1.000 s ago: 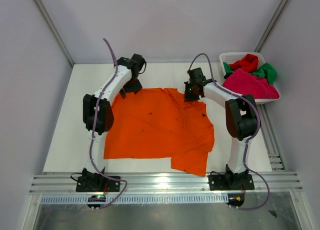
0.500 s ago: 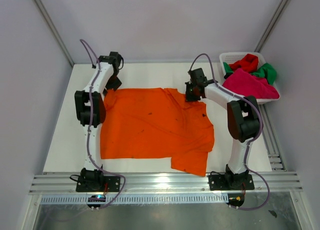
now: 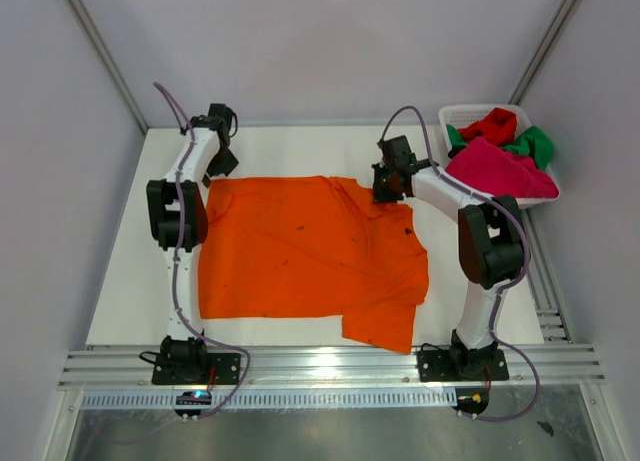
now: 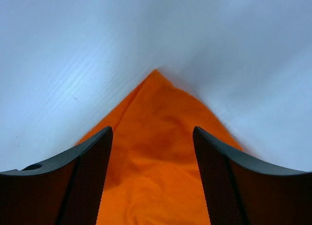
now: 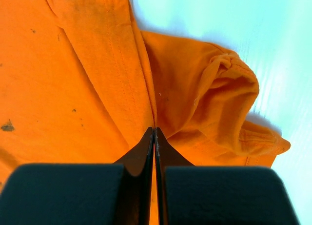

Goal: Fold and stack the t-shirts
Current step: Grap the side of the flattened tshirt furthest away from the robot with both arms, then fold the flattened tshirt in 1/3 of the way

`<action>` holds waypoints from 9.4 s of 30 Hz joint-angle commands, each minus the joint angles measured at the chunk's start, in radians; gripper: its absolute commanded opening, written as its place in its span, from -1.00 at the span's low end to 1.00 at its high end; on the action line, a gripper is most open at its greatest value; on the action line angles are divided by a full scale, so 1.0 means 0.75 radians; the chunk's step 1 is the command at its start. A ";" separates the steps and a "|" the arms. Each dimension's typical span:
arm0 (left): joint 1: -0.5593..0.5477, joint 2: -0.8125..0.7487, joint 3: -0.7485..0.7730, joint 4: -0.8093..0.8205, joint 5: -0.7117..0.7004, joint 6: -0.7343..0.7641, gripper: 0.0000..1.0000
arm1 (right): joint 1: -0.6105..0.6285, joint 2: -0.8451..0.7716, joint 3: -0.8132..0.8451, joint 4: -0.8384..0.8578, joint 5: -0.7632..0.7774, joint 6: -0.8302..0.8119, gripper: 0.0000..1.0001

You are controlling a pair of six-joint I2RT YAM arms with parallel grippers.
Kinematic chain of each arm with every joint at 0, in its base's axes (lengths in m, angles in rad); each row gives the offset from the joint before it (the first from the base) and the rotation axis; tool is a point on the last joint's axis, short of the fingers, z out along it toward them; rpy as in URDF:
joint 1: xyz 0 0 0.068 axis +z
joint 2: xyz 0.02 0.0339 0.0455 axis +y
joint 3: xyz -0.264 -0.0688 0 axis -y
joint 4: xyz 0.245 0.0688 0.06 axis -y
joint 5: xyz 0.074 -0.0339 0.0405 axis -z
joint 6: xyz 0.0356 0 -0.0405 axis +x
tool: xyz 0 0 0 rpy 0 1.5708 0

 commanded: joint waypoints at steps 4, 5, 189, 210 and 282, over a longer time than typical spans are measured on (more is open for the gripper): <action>0.081 0.055 0.014 0.039 0.041 -0.038 0.39 | 0.002 -0.096 0.001 -0.013 0.028 -0.017 -0.94; 0.092 0.069 0.020 0.035 0.045 -0.044 0.39 | 0.000 -0.098 0.003 -0.016 0.028 -0.019 -0.94; -0.070 -0.561 -0.706 -0.497 -0.078 0.214 -1.00 | 0.145 -0.663 -0.388 -0.169 0.371 0.067 -0.94; -0.070 -0.563 -0.867 -0.452 -0.105 0.228 -0.15 | 0.157 -0.661 -0.449 -0.146 0.371 0.092 -0.94; -0.070 -0.299 -0.446 -0.522 -0.009 0.243 0.06 | 0.182 -0.585 -0.498 -0.118 0.426 0.102 -0.26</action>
